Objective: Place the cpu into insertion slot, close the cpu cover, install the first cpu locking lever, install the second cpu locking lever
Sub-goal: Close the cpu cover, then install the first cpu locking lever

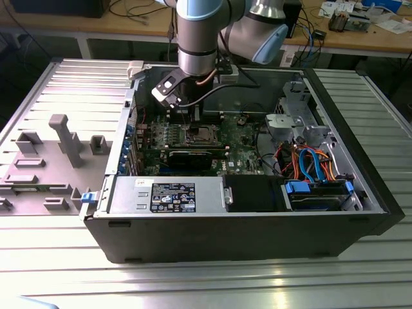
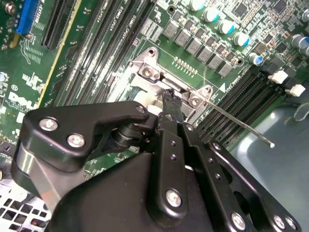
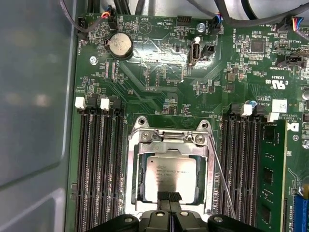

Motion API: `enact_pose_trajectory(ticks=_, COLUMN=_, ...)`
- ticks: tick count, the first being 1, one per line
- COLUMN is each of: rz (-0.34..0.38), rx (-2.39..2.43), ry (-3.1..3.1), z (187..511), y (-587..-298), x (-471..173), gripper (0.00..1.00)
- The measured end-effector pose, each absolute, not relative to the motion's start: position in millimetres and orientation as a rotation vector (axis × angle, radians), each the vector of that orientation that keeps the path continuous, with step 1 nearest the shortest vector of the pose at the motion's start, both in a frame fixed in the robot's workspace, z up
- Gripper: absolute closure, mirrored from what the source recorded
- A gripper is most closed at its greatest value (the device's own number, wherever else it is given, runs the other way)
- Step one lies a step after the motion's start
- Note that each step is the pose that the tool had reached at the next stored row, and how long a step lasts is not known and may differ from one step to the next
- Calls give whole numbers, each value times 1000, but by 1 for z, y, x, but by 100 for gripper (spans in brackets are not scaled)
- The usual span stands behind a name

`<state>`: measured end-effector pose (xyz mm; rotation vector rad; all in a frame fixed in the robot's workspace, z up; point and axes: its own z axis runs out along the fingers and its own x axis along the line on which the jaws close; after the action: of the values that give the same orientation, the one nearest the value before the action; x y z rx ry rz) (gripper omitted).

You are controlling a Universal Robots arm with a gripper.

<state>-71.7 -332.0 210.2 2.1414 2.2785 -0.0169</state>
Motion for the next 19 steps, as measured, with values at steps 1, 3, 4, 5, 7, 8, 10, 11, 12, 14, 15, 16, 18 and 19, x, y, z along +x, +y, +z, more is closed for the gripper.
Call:
enact_pose_trajectory(ticks=1, rz=-17, rx=2141, ry=2278, z=210, y=-332, x=-71, gripper=89)
enact_pose_trajectory(ticks=3, rz=-17, rx=2141, ry=2279, z=210, y=-332, x=-68, gripper=89)
enact_pose_trajectory(ticks=4, rz=-17, rx=2142, ry=2278, z=210, y=-332, x=-63, gripper=89)
enact_pose_trajectory(ticks=5, rz=-17, rx=2141, ry=2278, z=210, y=-332, x=-61, gripper=89)
enact_pose_trajectory(ticks=7, rz=-17, rx=2141, ry=2279, z=210, y=-332, x=-57, gripper=89)
enact_pose_trajectory(ticks=8, rz=-17, rx=2141, ry=2279, z=210, y=-332, x=-56, gripper=89)
enact_pose_trajectory(ticks=10, rz=-17, rx=2141, ry=2278, z=210, y=-332, x=-55, gripper=89)
enact_pose_trajectory(ticks=11, rz=-17, rx=2142, ry=2278, z=210, y=-332, x=-55, gripper=89)
enact_pose_trajectory(ticks=12, rz=-17, rx=2142, ry=2278, z=210, y=-332, x=-55, gripper=89)
enact_pose_trajectory(ticks=14, rz=-17, rx=2141, ry=2278, z=210, y=-332, x=-55, gripper=89)
enact_pose_trajectory(ticks=15, rz=-17, rx=2141, ry=2278, z=210, y=-332, x=-55, gripper=89)
enact_pose_trajectory(ticks=16, rz=-17, rx=2141, ry=2278, z=210, y=-332, x=-55, gripper=89)
enact_pose_trajectory(ticks=18, rz=-17, rx=2142, ry=2278, z=210, y=-332, x=-54, gripper=89)
enact_pose_trajectory(ticks=19, rz=-17, rx=2141, ry=2278, z=210, y=-332, x=-54, gripper=89)
